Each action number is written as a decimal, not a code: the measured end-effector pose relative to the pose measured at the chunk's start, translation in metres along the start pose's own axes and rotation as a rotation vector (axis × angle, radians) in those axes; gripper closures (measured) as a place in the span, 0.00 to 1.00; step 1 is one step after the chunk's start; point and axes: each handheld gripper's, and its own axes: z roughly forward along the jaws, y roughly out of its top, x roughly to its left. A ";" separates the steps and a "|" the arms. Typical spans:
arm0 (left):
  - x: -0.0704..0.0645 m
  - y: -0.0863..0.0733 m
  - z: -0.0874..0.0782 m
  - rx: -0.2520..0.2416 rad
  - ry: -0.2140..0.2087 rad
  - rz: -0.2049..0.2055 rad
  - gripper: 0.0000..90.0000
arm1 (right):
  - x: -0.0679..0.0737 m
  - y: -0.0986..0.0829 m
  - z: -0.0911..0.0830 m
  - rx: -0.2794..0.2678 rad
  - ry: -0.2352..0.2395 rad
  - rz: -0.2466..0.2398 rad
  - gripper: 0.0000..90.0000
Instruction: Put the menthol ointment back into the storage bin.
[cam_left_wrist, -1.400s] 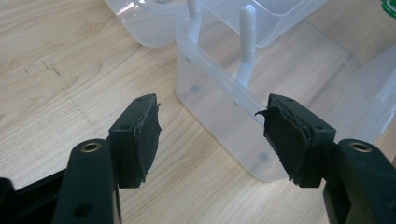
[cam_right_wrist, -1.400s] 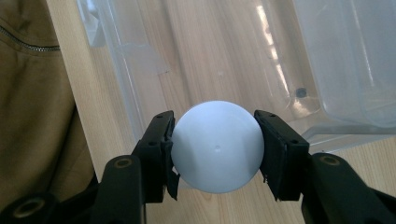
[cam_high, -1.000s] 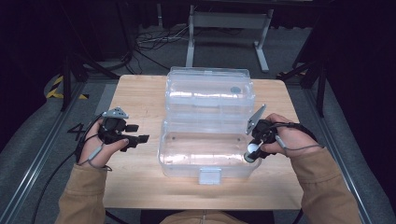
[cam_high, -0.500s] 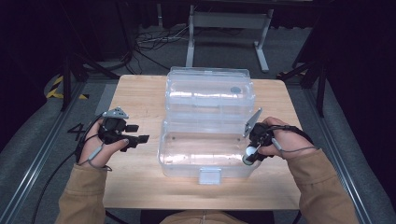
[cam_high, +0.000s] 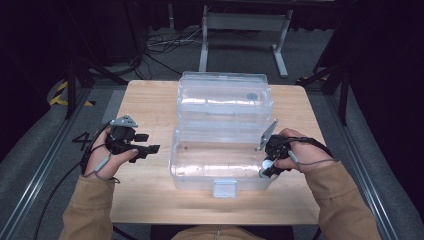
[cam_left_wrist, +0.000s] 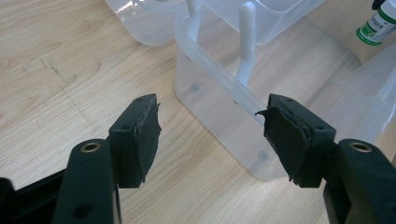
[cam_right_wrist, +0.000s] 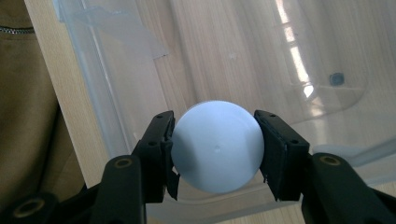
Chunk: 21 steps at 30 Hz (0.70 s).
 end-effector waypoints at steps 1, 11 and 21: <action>0.000 0.000 0.000 0.001 -0.002 -0.003 0.40 | 0.000 0.000 0.001 0.002 -0.001 0.000 0.56; 0.000 0.000 0.000 0.006 -0.001 0.001 0.40 | 0.000 0.000 0.009 0.016 -0.002 0.006 0.56; 0.000 0.000 0.001 0.009 -0.008 -0.001 0.40 | 0.000 0.002 0.012 0.034 0.000 0.004 0.56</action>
